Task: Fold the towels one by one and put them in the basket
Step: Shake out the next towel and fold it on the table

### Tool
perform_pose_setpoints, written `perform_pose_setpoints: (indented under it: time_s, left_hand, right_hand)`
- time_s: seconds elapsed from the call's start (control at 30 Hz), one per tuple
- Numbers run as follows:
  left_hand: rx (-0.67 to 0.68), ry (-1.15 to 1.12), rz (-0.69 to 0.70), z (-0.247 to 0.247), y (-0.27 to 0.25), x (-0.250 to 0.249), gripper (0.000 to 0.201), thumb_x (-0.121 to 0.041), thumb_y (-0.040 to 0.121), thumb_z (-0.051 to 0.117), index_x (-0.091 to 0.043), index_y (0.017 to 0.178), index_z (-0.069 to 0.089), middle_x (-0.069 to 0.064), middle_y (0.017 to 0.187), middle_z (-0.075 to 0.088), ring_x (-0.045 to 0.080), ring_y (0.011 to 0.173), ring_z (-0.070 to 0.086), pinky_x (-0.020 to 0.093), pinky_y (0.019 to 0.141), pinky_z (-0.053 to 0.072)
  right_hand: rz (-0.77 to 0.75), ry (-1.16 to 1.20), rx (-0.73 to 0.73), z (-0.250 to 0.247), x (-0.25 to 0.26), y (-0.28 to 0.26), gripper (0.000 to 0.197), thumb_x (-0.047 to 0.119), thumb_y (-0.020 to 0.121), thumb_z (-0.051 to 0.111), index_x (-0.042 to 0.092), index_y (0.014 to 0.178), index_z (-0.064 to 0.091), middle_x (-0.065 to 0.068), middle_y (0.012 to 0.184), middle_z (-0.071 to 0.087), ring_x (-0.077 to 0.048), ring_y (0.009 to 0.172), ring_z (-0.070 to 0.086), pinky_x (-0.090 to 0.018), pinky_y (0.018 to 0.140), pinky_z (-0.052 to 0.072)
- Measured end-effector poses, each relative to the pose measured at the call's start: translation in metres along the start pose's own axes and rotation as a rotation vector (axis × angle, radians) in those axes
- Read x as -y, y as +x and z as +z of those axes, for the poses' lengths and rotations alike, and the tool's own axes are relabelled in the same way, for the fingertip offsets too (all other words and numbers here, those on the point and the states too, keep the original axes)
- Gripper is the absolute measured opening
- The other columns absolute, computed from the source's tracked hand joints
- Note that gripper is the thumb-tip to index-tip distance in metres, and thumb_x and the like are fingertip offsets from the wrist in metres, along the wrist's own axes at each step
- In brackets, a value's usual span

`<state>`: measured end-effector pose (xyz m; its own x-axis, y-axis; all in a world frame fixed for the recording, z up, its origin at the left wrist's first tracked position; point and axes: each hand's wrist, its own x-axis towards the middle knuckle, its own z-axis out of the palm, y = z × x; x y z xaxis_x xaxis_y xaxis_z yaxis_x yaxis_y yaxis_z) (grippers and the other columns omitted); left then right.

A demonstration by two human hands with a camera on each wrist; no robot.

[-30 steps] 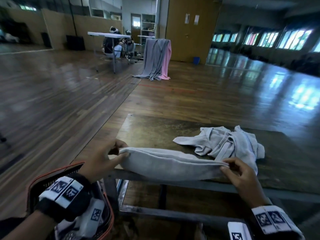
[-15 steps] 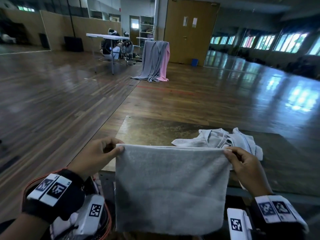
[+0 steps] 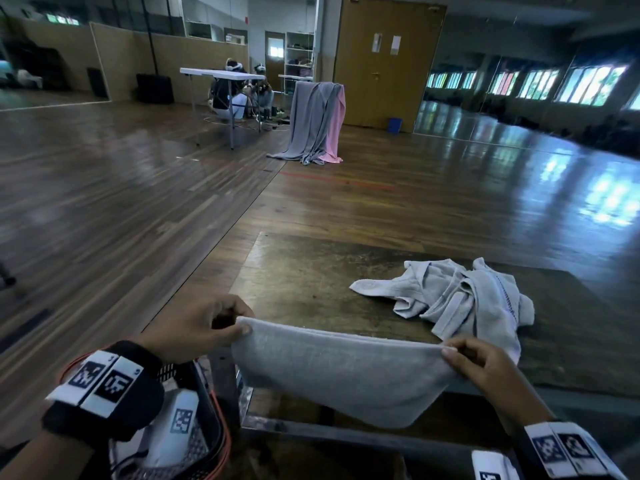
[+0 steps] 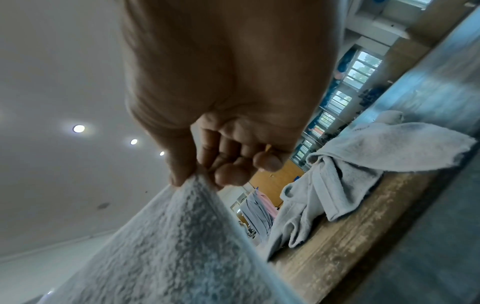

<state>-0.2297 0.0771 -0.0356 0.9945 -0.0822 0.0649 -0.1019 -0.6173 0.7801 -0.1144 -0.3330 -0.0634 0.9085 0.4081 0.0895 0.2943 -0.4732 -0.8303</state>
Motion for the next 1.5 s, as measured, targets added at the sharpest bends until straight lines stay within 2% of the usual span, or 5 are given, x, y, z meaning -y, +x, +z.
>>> perform_pose_setpoints:
  time_s: [0.33, 0.57, 0.73, 1.0, 1.5]
  left_hand:
    - [-0.461, 0.238, 0.122, -0.003, 0.061, -0.012, 0.009, -0.005, 0.083, 0.064, -0.014, 0.084, 0.068, -0.003, 0.076, 0.067, 0.003, 0.064, 0.060, 0.018, 0.062, 0.049]
    - [-0.765, 0.102, 0.175, 0.005, 0.102, -0.010, 0.011, -0.001, 0.081, 0.063, -0.008, 0.089, 0.067, -0.003, 0.082, 0.066, -0.005, 0.071, 0.063, -0.003, 0.068, 0.041]
    - [-0.590, 0.202, 0.087, 0.022, 0.113, 0.024, 0.011, 0.001, 0.080, 0.063, -0.005, 0.088, 0.067, 0.006, 0.087, 0.069, 0.020, 0.076, 0.066, 0.021, 0.072, 0.052]
    - [0.221, 0.649, -0.069, 0.043, 0.110, 0.074, 0.017, -0.020, 0.088, 0.056, -0.019, 0.104, 0.063, -0.001, 0.108, 0.064, 0.014, 0.099, 0.056, 0.022, 0.085, 0.043]
    - [0.175, 0.737, -0.116, 0.049, 0.114, 0.077, 0.017, -0.028, 0.086, 0.060, -0.028, 0.102, 0.060, -0.008, 0.110, 0.065, 0.014, 0.100, 0.059, 0.036, 0.085, 0.051]
  right_hand:
    - [-0.058, -0.034, -0.105, -0.030, 0.021, 0.078, 0.005, 0.018, 0.090, 0.058, 0.016, 0.090, 0.063, -0.009, 0.064, 0.072, -0.024, 0.057, 0.067, -0.023, 0.050, 0.052]
    - [-0.162, 0.038, -0.355, -0.030, 0.020, 0.133, 0.025, 0.006, 0.085, 0.062, 0.030, 0.079, 0.065, 0.008, 0.078, 0.071, -0.001, 0.066, 0.069, -0.012, 0.058, 0.053]
    - [-0.057, -0.086, -0.319, 0.002, -0.016, 0.131, 0.027, 0.006, 0.084, 0.063, 0.032, 0.081, 0.060, 0.001, 0.089, 0.068, -0.017, 0.085, 0.066, -0.033, 0.077, 0.053]
    - [0.098, -0.518, 0.211, 0.039, -0.064, 0.109, 0.023, 0.013, 0.083, 0.066, 0.014, 0.106, 0.062, -0.006, 0.108, 0.055, -0.017, 0.101, 0.055, -0.021, 0.083, 0.039]
    - [0.219, -0.088, -0.057, 0.023, -0.057, 0.088, 0.017, 0.023, 0.082, 0.069, 0.007, 0.077, 0.064, -0.003, 0.073, 0.067, -0.014, 0.068, 0.060, -0.024, 0.065, 0.046]
